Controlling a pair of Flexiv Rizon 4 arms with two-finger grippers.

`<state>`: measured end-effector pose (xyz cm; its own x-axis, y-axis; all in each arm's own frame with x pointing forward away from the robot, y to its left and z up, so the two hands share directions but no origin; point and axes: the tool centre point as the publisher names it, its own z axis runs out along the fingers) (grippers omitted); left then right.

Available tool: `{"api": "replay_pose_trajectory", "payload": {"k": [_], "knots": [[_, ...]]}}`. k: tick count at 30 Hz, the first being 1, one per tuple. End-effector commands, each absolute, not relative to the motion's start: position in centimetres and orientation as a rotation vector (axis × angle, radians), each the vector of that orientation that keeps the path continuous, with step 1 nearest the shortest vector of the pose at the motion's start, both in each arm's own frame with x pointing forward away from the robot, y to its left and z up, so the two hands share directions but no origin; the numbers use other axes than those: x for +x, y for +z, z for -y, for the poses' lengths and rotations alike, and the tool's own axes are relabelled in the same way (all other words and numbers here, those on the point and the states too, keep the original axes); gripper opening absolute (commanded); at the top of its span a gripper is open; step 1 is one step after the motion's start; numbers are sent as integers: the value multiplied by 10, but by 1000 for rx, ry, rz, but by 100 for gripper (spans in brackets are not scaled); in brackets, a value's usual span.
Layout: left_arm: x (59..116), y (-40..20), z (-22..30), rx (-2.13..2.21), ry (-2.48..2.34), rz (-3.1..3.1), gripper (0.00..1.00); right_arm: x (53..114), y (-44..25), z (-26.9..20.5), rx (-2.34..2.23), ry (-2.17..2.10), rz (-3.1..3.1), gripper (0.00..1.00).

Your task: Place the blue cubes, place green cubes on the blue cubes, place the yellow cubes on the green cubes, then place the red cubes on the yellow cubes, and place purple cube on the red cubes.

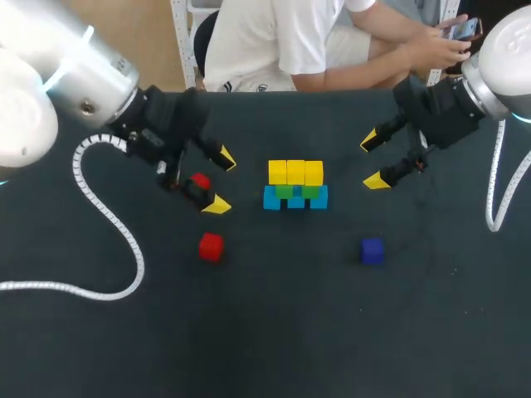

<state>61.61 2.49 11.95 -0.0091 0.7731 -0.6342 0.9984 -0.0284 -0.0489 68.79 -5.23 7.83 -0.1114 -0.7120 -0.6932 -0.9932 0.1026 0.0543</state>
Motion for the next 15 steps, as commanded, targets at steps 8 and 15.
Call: {"api": "replay_pose_trajectory", "payload": {"k": [8,15], "knots": [[617,124,-39,1724,-787,-1687,100,687,78,52,-1660,729,-1880,100],[605,123,-44,1822,-795,-1805,100,687,78,52,-1660,729,-1880,100]]}}
